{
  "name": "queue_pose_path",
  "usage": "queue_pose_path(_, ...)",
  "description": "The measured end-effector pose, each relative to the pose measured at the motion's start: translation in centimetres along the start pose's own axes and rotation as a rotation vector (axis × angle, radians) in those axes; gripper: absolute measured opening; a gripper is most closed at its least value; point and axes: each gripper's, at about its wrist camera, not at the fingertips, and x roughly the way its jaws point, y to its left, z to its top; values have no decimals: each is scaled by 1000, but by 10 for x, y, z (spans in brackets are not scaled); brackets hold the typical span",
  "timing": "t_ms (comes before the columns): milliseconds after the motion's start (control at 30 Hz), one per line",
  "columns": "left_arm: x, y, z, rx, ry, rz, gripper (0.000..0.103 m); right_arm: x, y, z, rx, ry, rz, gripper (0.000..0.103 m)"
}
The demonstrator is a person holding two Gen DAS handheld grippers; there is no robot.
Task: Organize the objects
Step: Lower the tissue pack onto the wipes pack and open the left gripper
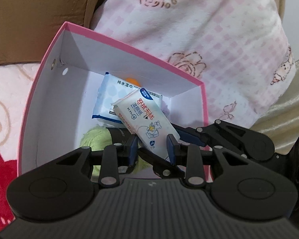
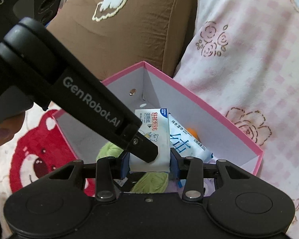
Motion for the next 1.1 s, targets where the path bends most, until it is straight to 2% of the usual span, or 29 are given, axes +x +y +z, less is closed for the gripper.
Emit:
queue_pose_path(200, 17, 5, 4, 43, -6, 9, 29, 26, -5, 8, -68, 72, 2, 46)
queue_pose_path(433, 32, 14, 4, 12, 7, -16, 29, 39, -1, 6, -129, 106, -11, 46)
queue_pose_path(600, 40, 25, 2, -49, -8, -54, 29, 47, -6, 1, -123, 139, -24, 46)
queue_pose_path(733, 42, 24, 6, -10, -34, -8, 33, 52, -2, 4, -139, 152, -55, 46)
queue_pose_path(833, 38, 24, 7, 32, -51, 11, 40, 51, 1, -1, -178, 158, -94, 50)
queue_pose_path(1033, 33, 31, 14, 64, -97, 61, 43, 39, -5, -12, -86, 149, -94, 53)
queue_pose_path(1100, 32, 34, 17, 56, -110, 57, 43, 38, -6, -15, -44, 147, -98, 55)
